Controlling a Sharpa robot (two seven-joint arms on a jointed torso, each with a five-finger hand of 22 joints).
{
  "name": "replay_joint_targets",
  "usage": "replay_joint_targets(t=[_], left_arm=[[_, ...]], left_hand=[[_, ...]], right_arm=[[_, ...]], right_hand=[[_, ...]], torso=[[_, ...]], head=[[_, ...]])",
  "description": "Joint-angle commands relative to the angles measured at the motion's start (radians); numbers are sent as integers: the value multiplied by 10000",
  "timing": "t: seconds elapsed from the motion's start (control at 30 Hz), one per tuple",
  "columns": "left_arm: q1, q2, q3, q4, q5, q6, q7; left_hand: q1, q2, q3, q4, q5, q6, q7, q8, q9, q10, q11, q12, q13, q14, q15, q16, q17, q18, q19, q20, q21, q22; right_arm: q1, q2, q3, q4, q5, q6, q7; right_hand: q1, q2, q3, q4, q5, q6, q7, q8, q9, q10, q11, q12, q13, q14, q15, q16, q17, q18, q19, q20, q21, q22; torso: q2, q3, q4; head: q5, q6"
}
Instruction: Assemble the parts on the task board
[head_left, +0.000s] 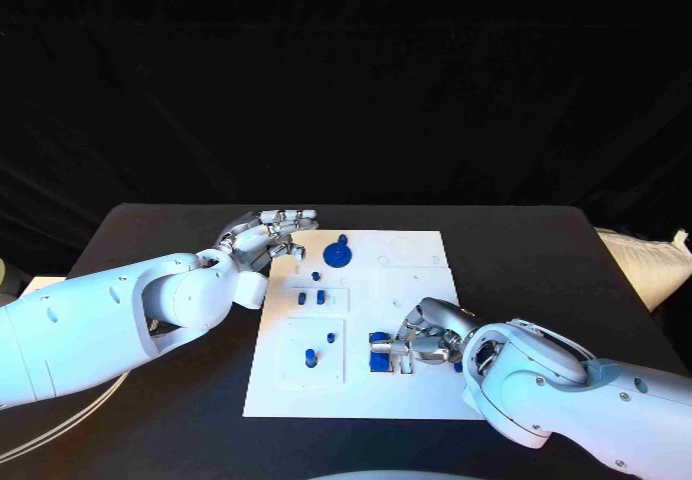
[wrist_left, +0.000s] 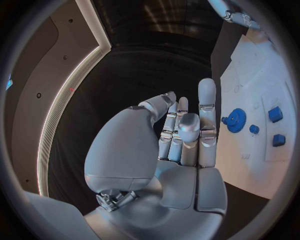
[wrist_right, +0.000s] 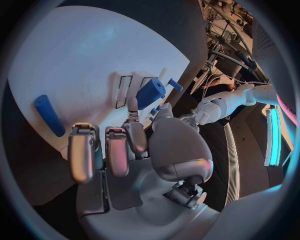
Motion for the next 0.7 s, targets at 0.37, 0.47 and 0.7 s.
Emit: replay_joint_targets(t=[0.37, 0.47, 0.7], left_arm=[[1, -34, 6, 34, 25, 206, 29], [1, -45, 6, 32, 25, 214, 20], [1, -51, 6, 35, 25, 225, 14]], left_hand=[[-15, 85, -22, -14, 28, -36, 0, -41, -1, -56, 22, 55, -11, -92, -10, -40, -8, 174, -72, -1, -42, -14], [-15, 85, -22, -14, 28, -36, 0, -41, -1, -56, 22, 55, -11, -92, -10, -40, -8, 174, -72, -1, -42, -14], [-15, 85, -22, -14, 28, -36, 0, -41, -1, -56, 22, 55, -11, -92, -10, -40, -8, 174, -72, -1, -42, -14]], right_arm=[[-51, -162, 0, 311, -732, -224, 125], [-70, -191, 1, 395, -824, -271, 151], [-85, -165, 2, 371, -928, -91, 116]], right_hand=[[1338, -124, 525, -565, 327, -63, -22, 39, 262, 288, -100, -140, 885, 915, -27, 29, 1847, -191, 403, -82, 17, 864], [1435, -145, 531, -610, 303, -57, -24, 49, 288, 295, -102, -136, 895, 920, -28, 43, 1873, -197, 413, -83, 34, 890], [1475, -135, 541, -624, 299, -42, -29, 61, 304, 293, -106, -157, 883, 926, -30, 62, 1907, -205, 427, -84, 59, 927]], torso=[[0, 15, 5], [-6, 17, 7], [-13, 4, 20]], head=[[16, -6], [17, -21], [13, -26]])
